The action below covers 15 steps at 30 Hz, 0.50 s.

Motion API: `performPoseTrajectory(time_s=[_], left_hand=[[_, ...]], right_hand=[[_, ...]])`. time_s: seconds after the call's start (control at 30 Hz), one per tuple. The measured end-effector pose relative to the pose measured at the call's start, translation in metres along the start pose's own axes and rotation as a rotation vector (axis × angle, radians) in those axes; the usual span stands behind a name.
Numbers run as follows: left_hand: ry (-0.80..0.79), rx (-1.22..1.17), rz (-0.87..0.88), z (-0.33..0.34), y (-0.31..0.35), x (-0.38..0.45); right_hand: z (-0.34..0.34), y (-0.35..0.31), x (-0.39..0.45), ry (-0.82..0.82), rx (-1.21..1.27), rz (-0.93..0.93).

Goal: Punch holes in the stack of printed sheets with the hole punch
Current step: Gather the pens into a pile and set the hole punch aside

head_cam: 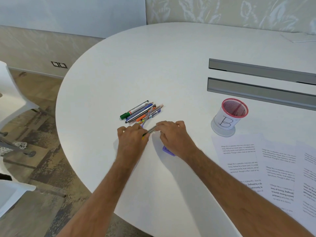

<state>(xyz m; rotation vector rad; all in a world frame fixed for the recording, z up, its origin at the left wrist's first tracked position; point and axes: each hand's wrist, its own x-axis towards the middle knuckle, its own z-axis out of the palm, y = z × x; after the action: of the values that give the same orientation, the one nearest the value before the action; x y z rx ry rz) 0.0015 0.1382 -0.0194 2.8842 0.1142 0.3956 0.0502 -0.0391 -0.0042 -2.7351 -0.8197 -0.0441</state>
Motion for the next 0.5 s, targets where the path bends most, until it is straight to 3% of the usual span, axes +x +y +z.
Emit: performPoseTrajectory(time_s=[0.23, 0.5], left_hand=[[0.123, 0.027, 0.020, 0.014, 0.004, 0.024], [0.027, 0.122, 0.071, 0.027, 0.001, 0.040]], right_hand=[[-0.008, 0.027, -0.021, 0.164, 0.193, 0.081], [-0.004, 0.048, -0.042, 0.126, 0.236, 0.174]])
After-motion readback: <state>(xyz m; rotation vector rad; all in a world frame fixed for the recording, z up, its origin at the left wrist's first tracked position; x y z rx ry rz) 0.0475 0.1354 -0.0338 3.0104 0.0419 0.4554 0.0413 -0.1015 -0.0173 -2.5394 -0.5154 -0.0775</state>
